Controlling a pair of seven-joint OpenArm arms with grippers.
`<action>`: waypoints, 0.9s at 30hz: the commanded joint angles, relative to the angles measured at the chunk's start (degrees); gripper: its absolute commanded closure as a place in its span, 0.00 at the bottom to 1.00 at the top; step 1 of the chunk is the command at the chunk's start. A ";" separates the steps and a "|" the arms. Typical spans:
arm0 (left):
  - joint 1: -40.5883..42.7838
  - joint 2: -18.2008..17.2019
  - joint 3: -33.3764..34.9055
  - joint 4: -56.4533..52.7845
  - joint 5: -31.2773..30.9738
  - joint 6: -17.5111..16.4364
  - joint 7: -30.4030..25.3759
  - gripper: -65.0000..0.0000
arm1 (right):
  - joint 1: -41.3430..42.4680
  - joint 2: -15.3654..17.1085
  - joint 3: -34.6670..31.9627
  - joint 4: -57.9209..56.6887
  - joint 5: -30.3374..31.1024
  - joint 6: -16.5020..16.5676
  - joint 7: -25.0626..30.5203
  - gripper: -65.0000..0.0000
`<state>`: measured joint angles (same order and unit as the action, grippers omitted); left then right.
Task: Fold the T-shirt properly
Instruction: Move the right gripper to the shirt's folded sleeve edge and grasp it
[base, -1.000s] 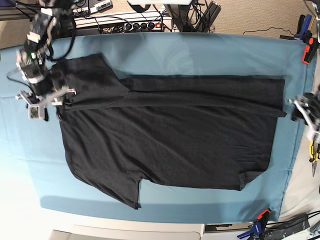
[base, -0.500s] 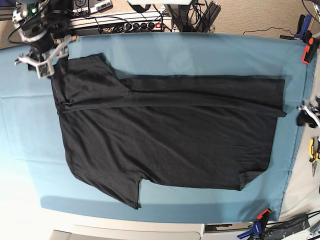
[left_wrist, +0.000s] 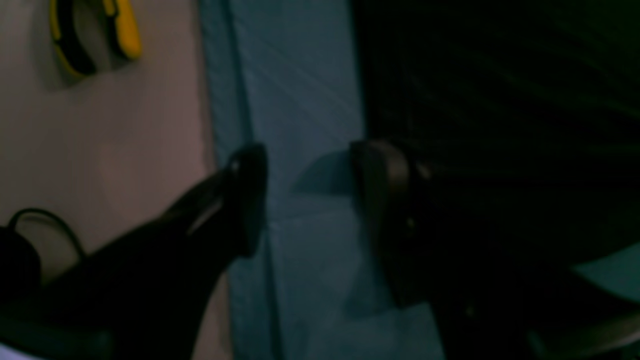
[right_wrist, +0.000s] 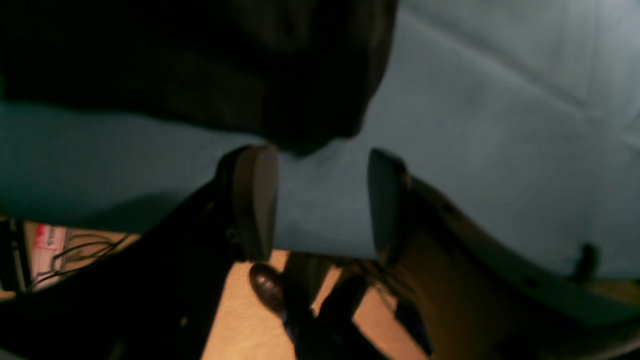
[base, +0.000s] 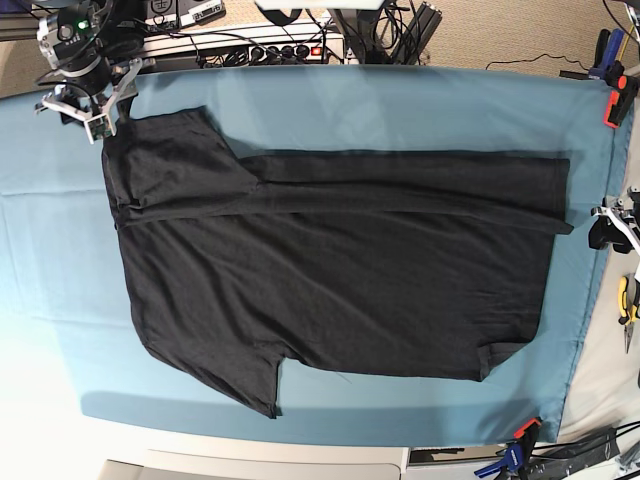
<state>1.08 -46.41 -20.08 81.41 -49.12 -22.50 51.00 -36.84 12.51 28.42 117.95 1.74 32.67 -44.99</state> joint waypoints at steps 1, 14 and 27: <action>-0.96 -1.73 -0.85 0.79 -0.37 -0.02 -1.03 0.50 | -0.28 0.76 0.33 -0.02 0.17 -1.27 1.49 0.55; -0.94 -1.70 -0.85 0.79 0.52 -0.04 -1.05 0.50 | 2.69 -0.52 0.55 -9.01 9.31 -5.81 2.08 0.55; -0.94 -1.70 -0.85 0.79 1.97 -0.02 -1.16 0.50 | 3.85 -12.20 13.35 -10.08 38.91 -0.20 -1.92 0.55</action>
<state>1.08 -46.41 -20.08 81.41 -46.59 -22.50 50.98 -32.69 -0.19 41.52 106.89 39.70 31.81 -48.10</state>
